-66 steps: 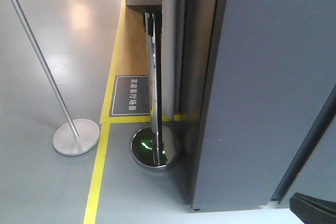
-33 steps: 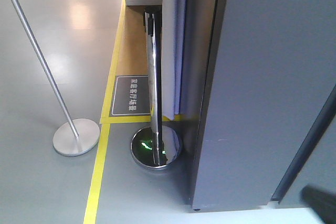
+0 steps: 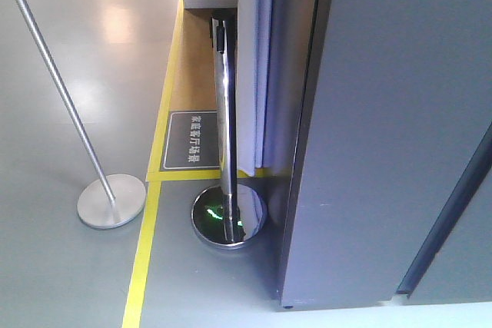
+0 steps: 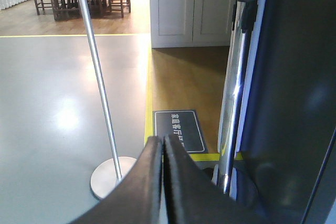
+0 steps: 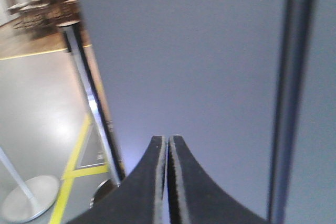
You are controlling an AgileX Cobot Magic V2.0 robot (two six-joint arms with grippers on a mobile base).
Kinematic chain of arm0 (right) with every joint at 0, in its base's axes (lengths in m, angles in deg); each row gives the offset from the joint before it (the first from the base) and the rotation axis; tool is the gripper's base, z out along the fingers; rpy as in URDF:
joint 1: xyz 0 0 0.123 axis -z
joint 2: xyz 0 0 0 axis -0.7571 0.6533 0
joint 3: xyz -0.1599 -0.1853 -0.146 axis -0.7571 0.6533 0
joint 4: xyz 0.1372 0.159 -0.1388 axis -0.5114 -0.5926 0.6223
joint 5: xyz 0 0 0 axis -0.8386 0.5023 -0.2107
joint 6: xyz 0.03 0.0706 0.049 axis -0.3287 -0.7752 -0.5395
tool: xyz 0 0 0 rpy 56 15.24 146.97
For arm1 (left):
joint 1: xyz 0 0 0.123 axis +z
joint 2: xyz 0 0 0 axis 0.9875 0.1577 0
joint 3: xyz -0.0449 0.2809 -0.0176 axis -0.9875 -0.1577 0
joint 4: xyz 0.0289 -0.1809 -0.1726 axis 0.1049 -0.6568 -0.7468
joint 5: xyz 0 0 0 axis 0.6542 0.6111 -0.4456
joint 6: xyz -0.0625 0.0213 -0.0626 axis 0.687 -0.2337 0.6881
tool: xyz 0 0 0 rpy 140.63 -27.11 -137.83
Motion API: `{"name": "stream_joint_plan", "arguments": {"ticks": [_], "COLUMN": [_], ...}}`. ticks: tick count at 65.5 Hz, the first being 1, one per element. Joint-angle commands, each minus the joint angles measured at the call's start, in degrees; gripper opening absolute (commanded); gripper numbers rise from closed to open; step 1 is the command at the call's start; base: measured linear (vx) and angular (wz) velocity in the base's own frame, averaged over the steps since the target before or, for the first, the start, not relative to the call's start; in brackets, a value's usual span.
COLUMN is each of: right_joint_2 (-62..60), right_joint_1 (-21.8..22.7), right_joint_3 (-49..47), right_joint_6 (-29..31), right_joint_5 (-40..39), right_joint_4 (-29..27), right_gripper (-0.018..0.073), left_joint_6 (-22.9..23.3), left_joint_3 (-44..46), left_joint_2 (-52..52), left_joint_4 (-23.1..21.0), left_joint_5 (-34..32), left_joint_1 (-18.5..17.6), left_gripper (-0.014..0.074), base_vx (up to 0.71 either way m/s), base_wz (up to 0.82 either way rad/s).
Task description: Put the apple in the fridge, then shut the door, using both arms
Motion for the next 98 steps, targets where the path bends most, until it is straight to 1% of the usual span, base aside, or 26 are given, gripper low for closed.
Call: {"name": "stream_joint_plan", "arguments": {"ticks": [1, 4, 11, 17, 23, 25, 38, 64, 98], "right_joint_2": [-0.37, -0.37, -0.37, -0.37, -0.37, -0.37, -0.37, -0.37, -0.37], "right_joint_1": [0.1, 0.1, 0.1, 0.1, 0.1, 0.1, 0.1, 0.1, 0.1], "right_joint_3": [-0.46, 0.14, 2.02, 5.02, 8.15, 8.0, 7.97, 7.97, 7.92], "right_joint_6": [-6.43, -7.83, -7.98, -7.98, -7.98, -7.82, -6.39, -6.39, -6.68], "right_joint_5": [-4.88, -4.98, -6.83, -13.02, -20.8, -19.86, -20.24, -22.62, -22.31], "right_joint_4": [6.63, 7.09, 7.08, 6.5, 5.58, 5.36, 5.42, 5.9, 5.86], "right_gripper": [-0.0002, -0.0002, -0.0002, -0.0002, -0.0002, -0.0002, -0.0002, -0.0002, -0.0002], "left_joint_6": [0.16, 0.16, 0.16, 0.16, 0.16, 0.16, 0.16, 0.16, 0.16], "left_joint_3": [-0.88, -0.88, -0.88, -0.88, -0.88, -0.88, -0.88, -0.88, -0.88], "left_joint_2": [-0.95, -0.95, -0.95, -0.95, -0.95, -0.95, -0.95, -0.95, -0.95], "left_joint_4": [0.5, 0.5, 0.5, 0.5, 0.5, 0.5, 0.5, 0.5, 0.5], "left_joint_5": [-3.57, -3.57, -3.57, -3.57, -3.57, -3.57, -3.57, -3.57, -3.57], "left_joint_1": [0.05, 0.05, 0.05, 0.05, 0.05, 0.05, 0.05, 0.05, 0.05], "left_gripper": [-0.0008, -0.0008, -0.0008, -0.0008, -0.0008, -0.0008, -0.0008, -0.0008, -0.0008], "base_vx": [0.0, 0.0, 0.0, 0.0, 0.0, 0.0, 0.0, 0.0, 0.0], "base_wz": [0.0, 0.0, 0.0, 0.0, 0.0, 0.0, 0.0, 0.0, 0.0]}}
